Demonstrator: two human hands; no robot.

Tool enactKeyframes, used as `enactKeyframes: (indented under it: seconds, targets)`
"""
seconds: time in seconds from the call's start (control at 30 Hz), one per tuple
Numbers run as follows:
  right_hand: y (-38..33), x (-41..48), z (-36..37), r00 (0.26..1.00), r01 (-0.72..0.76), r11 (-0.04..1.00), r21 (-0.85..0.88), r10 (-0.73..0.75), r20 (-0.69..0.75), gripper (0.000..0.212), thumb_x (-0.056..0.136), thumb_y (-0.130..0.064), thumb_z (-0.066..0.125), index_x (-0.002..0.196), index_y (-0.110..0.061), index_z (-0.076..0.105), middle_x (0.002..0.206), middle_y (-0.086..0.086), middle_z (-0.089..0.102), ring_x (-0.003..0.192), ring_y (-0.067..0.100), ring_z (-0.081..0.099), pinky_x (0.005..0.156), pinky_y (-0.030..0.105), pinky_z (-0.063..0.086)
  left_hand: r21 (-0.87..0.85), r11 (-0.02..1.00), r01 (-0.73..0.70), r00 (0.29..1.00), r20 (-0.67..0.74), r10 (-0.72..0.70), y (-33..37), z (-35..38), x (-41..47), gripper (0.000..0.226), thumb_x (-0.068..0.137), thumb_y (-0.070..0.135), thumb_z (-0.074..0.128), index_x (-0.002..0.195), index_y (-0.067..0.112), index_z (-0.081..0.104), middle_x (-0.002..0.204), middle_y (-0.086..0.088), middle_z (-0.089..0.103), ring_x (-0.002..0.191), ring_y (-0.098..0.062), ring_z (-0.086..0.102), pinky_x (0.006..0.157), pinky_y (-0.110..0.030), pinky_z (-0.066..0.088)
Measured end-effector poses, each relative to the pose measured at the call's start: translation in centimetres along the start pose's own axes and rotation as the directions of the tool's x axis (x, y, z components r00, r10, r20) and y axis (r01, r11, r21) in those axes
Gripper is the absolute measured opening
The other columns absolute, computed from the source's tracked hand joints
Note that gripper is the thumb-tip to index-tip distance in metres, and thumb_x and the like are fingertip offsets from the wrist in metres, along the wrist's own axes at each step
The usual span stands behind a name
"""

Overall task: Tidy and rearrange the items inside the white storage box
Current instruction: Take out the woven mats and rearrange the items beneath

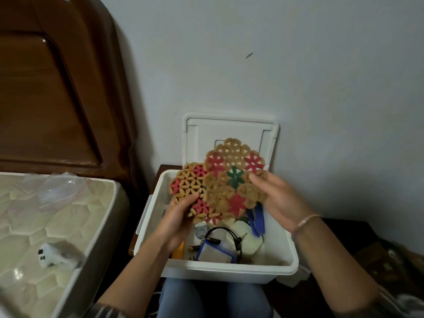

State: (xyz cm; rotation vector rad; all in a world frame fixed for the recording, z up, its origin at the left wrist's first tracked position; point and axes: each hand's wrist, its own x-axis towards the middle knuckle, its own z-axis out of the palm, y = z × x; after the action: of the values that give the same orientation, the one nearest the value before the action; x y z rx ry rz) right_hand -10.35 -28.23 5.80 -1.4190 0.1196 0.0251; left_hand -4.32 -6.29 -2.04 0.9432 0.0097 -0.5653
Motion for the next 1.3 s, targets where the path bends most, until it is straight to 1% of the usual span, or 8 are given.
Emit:
enactKeyframes:
  seconds: [0.13,0.33,0.47,0.6,0.73,0.87,1.03,1.3]
  targets:
    - [3.1,2.0,1.7,0.983,-0.066,0.995,-0.075,0.052,-0.174,0.027,0.089,-0.029,0.063,0.115,-0.021,0.061,0.112,0.002,0.07,0.105,0.019,0.066,0.092,0.043,0.053,-0.089,0.993,0.078,0.995,0.069,-0.072,-1.8,0.2,-0.6,0.045,0.085,0.026,0.062,0.128,0.015,0.053,0.121,-0.018,0.066,0.109,-0.033,0.066,0.073,-0.034,0.059]
    - [6.0,1.4,1.4,0.993,-0.067,0.993,-0.096,0.057,-0.104,0.042,0.088,-0.028,0.065,0.124,-0.041,0.048,0.121,-0.008,0.062,0.113,0.014,0.06,0.095,0.043,0.051,-0.022,0.979,0.202,0.966,0.169,-0.195,-2.2,-1.2,-0.3,0.064,0.083,0.07,0.05,0.126,0.024,0.062,0.129,-0.015,0.062,0.119,-0.035,0.059,0.082,-0.042,0.057]
    - [6.4,1.5,1.6,1.0,-0.003,0.962,-0.274,-0.003,-0.021,0.055,0.088,-0.036,0.063,0.133,-0.05,0.035,0.124,-0.021,0.056,0.113,-0.001,0.057,0.088,0.025,0.053,0.076,0.974,0.212,0.972,0.086,-0.218,-2.7,-1.4,0.4,0.064,0.078,0.046,0.077,0.132,0.022,0.054,0.123,-0.011,0.066,0.113,-0.031,0.064,0.082,-0.042,0.057]
    - [5.6,2.2,-0.5,0.996,-0.062,0.974,-0.22,0.075,0.05,0.058,0.082,-0.06,0.055,0.135,-0.045,0.04,0.137,-0.014,0.05,0.125,0.004,0.05,0.103,0.03,0.044,0.092,0.979,0.179,0.983,0.027,-0.182,-3.3,-2.0,0.6,0.065,0.073,0.034,0.08,0.13,0.021,0.052,0.119,-0.011,0.069,0.109,-0.032,0.066,0.079,-0.043,0.058]
    - [6.0,2.4,-4.8,0.981,-0.088,0.823,-0.562,0.17,0.096,0.027,0.092,-0.042,0.052,0.119,-0.042,0.055,0.127,-0.016,0.059,0.115,-0.009,0.053,0.103,0.019,0.043,0.066,0.988,0.138,0.99,-0.006,-0.138,-2.8,-3.2,0.8,0.065,0.072,0.03,0.079,0.13,0.021,0.052,0.121,-0.011,0.068,0.11,-0.03,0.066,0.08,-0.041,0.058]
    - [8.7,1.5,-7.2,0.834,-0.102,0.538,-0.837,0.504,0.222,0.029,0.091,-0.028,0.062,0.12,-0.024,0.059,0.121,-0.006,0.063,0.104,-0.011,0.057,0.091,0.006,0.043,0.033,0.992,0.122,0.991,-0.05,-0.121,-2.7,-4.4,0.7,0.066,0.073,0.027,0.075,0.133,0.021,0.049,0.122,-0.012,0.067,0.109,-0.03,0.066,0.075,-0.038,0.058]
    - [10.7,1.3,-6.3,0.655,0.022,0.302,-0.953,0.715,0.242,0.041,0.097,-0.041,0.047,0.118,-0.01,0.062,0.113,0.004,0.065,0.102,0.017,0.059,0.093,0.03,0.045,0.073,0.988,0.136,0.988,-0.083,-0.13,-3.2,-4.7,0.6,0.062,0.071,0.031,0.077,0.128,0.024,0.053,0.118,-0.009,0.069,0.105,-0.027,0.068,0.072,-0.033,0.059]
    - [9.1,0.9,-6.4,0.544,-0.242,0.439,-0.865,0.8,0.253,0.054,0.09,-0.06,0.042,0.129,-0.024,0.054,0.127,-0.003,0.057,0.118,0.012,0.053,0.105,0.032,0.043,0.087,0.988,0.125,0.985,-0.132,-0.113,-3.2,-4.8,0.7,0.049,0.08,0.023,0.067,0.127,0.024,0.054,0.117,-0.007,0.07,0.105,-0.026,0.068,0.074,-0.033,0.059]
